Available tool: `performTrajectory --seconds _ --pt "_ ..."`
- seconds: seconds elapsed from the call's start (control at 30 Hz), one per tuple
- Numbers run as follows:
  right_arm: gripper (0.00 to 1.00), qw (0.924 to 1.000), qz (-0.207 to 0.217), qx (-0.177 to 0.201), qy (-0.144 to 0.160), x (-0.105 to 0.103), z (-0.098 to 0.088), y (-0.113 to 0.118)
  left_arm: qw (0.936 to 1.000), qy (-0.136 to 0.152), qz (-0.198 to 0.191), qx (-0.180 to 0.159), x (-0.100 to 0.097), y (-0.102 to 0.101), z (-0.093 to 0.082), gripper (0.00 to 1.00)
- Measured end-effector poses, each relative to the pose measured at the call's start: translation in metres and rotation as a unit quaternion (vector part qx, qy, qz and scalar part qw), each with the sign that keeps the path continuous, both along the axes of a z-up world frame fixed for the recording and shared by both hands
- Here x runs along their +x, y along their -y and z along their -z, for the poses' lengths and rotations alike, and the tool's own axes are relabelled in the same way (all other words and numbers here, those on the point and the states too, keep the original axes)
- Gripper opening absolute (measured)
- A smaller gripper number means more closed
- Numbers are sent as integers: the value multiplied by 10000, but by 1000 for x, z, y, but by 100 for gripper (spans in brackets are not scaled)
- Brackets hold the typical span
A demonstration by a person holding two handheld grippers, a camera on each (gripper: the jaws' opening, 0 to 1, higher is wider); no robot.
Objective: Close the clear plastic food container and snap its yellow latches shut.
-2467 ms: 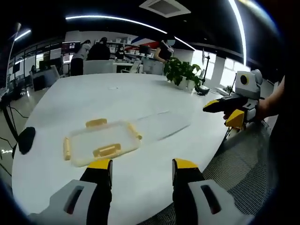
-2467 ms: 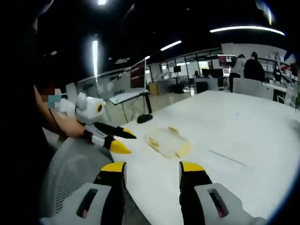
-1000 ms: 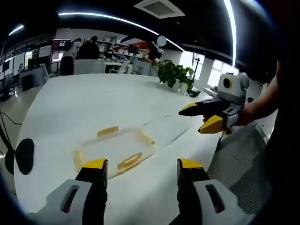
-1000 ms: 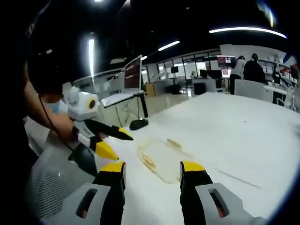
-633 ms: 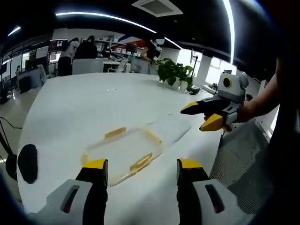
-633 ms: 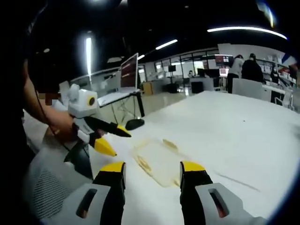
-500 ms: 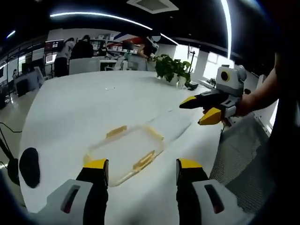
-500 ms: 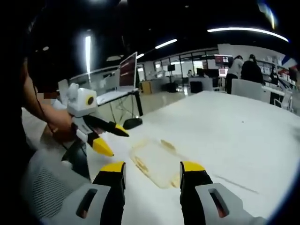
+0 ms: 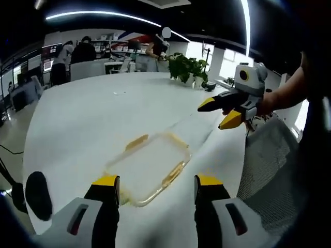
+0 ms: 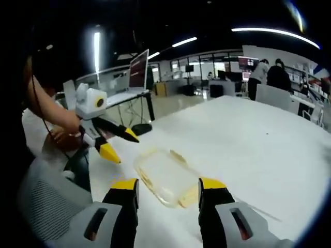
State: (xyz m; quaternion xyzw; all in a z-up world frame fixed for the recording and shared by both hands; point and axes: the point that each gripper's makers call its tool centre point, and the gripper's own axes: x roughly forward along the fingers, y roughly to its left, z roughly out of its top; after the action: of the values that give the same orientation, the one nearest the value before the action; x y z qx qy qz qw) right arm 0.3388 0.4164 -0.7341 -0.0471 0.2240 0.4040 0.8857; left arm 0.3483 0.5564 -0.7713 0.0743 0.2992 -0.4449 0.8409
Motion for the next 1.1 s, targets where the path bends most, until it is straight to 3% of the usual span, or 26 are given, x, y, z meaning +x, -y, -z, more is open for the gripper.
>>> performTrajectory --seconds 0.47,0.63,0.83,1.1 --pt "45 9979 -312 -564 -57 13 16 -4 9990 66 316 302 18 -8 13 58" --pt "47 9963 -413 -741 -136 20 23 -4 9968 135 479 630 24 -18 22 57" --pt "47 9934 -605 -970 -102 25 26 -6 9965 131 504 656 33 -25 24 57" --pt "46 9888 -801 -1231 -251 26 37 -7 9896 120 1001 1022 39 -28 34 56"
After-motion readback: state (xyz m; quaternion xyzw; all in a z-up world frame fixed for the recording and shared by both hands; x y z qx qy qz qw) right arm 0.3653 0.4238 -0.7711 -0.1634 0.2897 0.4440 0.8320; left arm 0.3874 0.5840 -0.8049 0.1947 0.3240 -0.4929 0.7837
